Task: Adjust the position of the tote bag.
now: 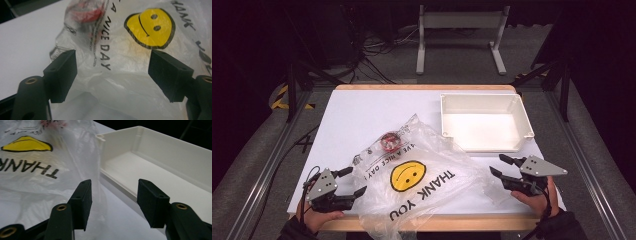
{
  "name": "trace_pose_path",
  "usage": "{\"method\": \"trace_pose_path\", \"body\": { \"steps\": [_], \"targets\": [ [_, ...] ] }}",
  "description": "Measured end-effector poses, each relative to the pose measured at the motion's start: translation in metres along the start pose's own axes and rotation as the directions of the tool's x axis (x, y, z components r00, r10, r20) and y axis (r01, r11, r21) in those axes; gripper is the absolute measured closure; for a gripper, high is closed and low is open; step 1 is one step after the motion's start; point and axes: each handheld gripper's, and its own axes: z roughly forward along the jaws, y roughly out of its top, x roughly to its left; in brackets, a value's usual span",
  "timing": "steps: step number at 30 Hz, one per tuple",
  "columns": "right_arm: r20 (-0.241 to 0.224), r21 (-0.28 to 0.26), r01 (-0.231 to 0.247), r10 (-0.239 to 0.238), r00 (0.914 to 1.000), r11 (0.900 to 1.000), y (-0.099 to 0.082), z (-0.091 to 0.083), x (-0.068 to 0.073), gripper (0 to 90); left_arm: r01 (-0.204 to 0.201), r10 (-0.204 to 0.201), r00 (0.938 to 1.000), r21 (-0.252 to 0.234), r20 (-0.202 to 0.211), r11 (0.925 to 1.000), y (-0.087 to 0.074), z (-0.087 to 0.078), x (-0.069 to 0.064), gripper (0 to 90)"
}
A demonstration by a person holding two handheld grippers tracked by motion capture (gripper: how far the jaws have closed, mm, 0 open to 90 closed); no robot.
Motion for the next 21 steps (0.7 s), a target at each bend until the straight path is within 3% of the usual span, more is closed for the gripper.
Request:
{"method": "trace_pose_path", "body": {
  "steps": [1,5,8,11,14,17,21],
  "targets": [
    [-0.022,0.004,0.004,-0.004,0.9998,1.0,0.002,0.003,0.004,44.4,0.005,-0.005,0.9999,0.033,-0.011,0.9995,-0.001,0.004,0.0,25.8],
    [-0.097,0.041,0.034,-0.03,0.9949,0.9986,0.005,0.015,0.016,37.7,0.02,-0.019,0.9997,0.088,-0.012,0.9959,-0.005,0.013,0.003,28.4],
    [-0.153,0.082,0.05,-0.037,0.9875,0.9954,0.006,0.026,0.023,34.7,0.033,-0.029,0.9991,0.116,-0.03,0.9927,-0.007,0.019,0.007,36.8],
    [-0.172,0.127,0.068,-0.045,0.9841,0.9896,0.004,0.038,0.025,34.4,0.04,-0.032,0.9982,0.159,-0.05,0.9864,-0.008,0.024,0.012,44.3],
    [-0.15,0.149,0.058,-0.036,0.9881,0.9872,0.001,0.046,0.024,38.3,0.068,-0.058,0.9968,0.206,-0.056,0.9763,-0.012,0.029,0.017,53.2],
    [-0.132,0.165,0.049,-0.027,0.9909,0.9851,0.0,0.052,0.02,39.8,0.073,-0.057,0.9949,0.205,-0.084,0.9761,-0.011,0.029,0.019,49.5],
    [-0.121,0.192,0.051,-0.027,0.9923,0.98,0.004,0.059,0.018,43.3,0.119,-0.092,0.9864,0.209,-0.137,0.9706,-0.012,0.027,0.024,33.4]
  ]
}}
